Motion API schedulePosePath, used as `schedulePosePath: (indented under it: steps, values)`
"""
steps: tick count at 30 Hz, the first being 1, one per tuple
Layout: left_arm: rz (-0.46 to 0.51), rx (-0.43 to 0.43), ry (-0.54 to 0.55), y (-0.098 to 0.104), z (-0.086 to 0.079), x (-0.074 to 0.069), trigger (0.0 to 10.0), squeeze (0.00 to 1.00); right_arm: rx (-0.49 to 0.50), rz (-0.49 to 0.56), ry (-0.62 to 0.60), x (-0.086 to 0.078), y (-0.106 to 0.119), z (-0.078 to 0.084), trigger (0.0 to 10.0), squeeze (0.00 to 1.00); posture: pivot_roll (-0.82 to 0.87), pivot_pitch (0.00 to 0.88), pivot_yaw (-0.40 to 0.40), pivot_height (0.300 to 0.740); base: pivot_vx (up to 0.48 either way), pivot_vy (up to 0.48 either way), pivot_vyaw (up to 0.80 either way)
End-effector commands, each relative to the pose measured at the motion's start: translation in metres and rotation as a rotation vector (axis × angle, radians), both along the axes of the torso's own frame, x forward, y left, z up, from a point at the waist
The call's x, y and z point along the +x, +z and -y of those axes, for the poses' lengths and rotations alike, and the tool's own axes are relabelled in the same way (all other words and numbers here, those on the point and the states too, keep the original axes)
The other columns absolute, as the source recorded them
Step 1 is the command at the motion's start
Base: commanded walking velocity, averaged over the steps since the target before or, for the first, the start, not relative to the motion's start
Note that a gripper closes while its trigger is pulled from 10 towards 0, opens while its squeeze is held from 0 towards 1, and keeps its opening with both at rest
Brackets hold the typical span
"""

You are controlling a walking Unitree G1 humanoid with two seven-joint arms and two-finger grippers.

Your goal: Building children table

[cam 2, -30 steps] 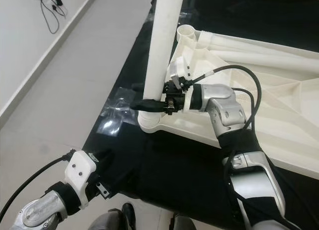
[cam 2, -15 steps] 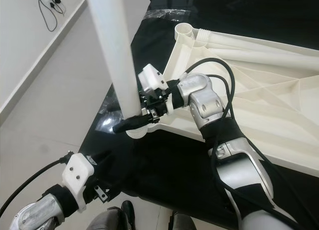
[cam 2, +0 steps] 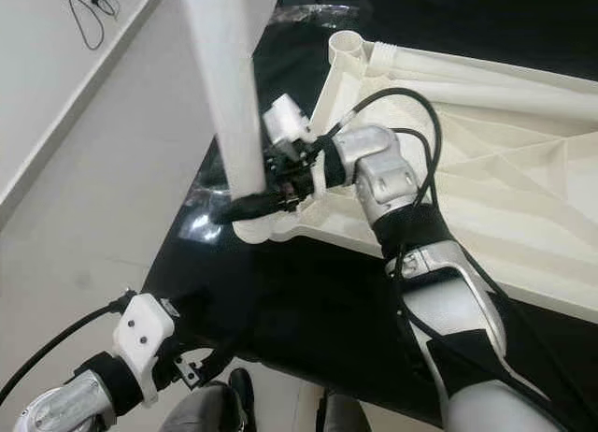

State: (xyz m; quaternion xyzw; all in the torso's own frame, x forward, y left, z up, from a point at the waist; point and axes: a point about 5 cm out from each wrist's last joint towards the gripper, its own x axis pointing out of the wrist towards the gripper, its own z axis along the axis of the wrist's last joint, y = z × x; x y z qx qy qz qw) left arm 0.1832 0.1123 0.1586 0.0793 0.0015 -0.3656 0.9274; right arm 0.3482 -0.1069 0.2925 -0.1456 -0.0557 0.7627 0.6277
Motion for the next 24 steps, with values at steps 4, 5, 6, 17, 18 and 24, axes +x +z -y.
schedulePosePath:
  steps: [4,5,6,17,18,24]
  values:
    - [-0.033,0.011,-0.01,-0.004,-0.001,-0.004,10.0,0.0,-0.025,-0.062,-0.004,-0.002,-0.017,0.007,10.0,0.0,0.09,0.377,0.063,0.74,0.0,0.0,0.0]
    - [-0.033,0.011,-0.01,-0.004,-0.001,-0.004,10.0,0.0,-0.025,-0.062,-0.004,-0.002,-0.017,0.007,10.0,0.0,0.09,0.377,0.063,0.74,0.0,0.0,0.0]
    - [-0.033,0.011,-0.01,-0.004,-0.001,-0.004,10.0,0.0,-0.025,-0.062,-0.004,-0.002,-0.017,0.007,10.0,0.0,0.09,0.377,0.063,0.74,0.0,0.0,0.0]
    - [-0.035,0.012,-0.016,-0.005,0.0,-0.006,10.0,0.0,0.015,-0.018,-0.093,0.006,-0.011,0.024,10.0,0.0,0.09,0.363,0.064,0.74,0.0,0.0,0.0]
    - [-0.035,0.012,-0.016,-0.005,0.0,-0.006,10.0,0.0,0.019,-0.008,-0.101,0.006,-0.011,0.024,10.0,0.0,0.09,0.364,0.065,0.74,0.0,0.0,0.0]
    - [-0.034,0.013,-0.017,-0.005,0.0,-0.006,10.0,0.0,0.007,0.013,-0.118,0.005,-0.016,0.023,10.0,0.0,0.1,0.367,0.069,0.74,0.0,0.0,0.0]
